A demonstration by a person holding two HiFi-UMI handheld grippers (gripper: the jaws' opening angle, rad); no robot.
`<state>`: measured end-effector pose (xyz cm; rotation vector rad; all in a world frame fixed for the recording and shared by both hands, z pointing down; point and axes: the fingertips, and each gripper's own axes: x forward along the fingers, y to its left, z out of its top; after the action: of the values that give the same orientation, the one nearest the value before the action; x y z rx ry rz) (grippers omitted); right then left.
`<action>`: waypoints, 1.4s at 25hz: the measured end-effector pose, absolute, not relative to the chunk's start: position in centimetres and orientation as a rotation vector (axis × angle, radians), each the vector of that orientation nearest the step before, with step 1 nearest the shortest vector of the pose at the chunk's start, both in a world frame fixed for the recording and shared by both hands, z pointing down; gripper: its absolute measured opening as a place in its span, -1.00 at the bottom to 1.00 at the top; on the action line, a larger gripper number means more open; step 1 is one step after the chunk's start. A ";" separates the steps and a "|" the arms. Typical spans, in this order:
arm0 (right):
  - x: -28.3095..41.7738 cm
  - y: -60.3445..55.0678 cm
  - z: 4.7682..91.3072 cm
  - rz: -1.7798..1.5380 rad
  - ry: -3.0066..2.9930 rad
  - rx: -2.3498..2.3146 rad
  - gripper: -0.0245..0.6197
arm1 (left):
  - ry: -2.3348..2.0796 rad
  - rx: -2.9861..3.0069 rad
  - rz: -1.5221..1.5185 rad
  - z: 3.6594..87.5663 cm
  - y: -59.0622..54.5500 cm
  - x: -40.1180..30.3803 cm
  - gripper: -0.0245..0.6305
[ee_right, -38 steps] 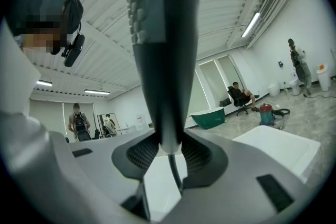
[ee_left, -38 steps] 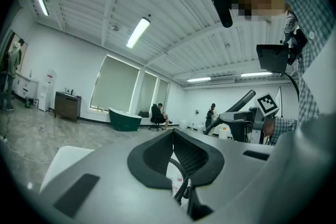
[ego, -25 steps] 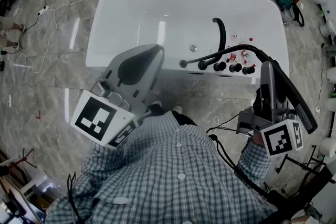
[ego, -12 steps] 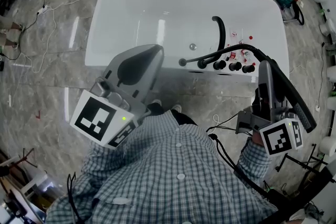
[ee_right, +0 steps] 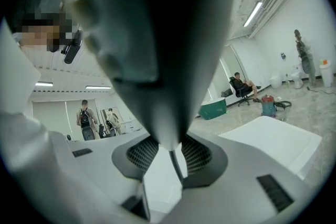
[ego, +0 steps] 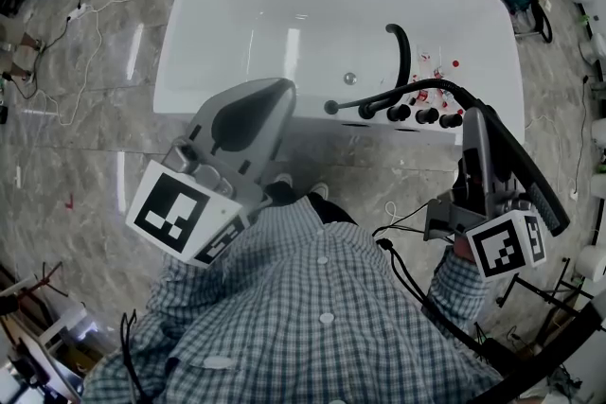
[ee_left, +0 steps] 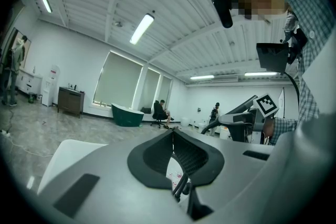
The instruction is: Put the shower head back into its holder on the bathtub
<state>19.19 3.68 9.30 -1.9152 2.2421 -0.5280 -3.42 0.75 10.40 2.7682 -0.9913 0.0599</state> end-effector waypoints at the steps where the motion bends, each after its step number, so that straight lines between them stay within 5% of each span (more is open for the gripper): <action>1: 19.1 3.6 9.5 -0.533 2.243 -1.912 -0.50 | -0.991 2.767 0.062 10.5 0.7 -3.4 -0.90; 35: 15.9 1.7 15.9 -0.740 2.368 -1.878 -0.50 | -0.974 2.716 0.132 13.8 -0.4 -3.5 -0.90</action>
<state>15.89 1.69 15.93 -1.8783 2.3684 -0.7405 -3.45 -0.39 13.81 2.7161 -0.9742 0.1318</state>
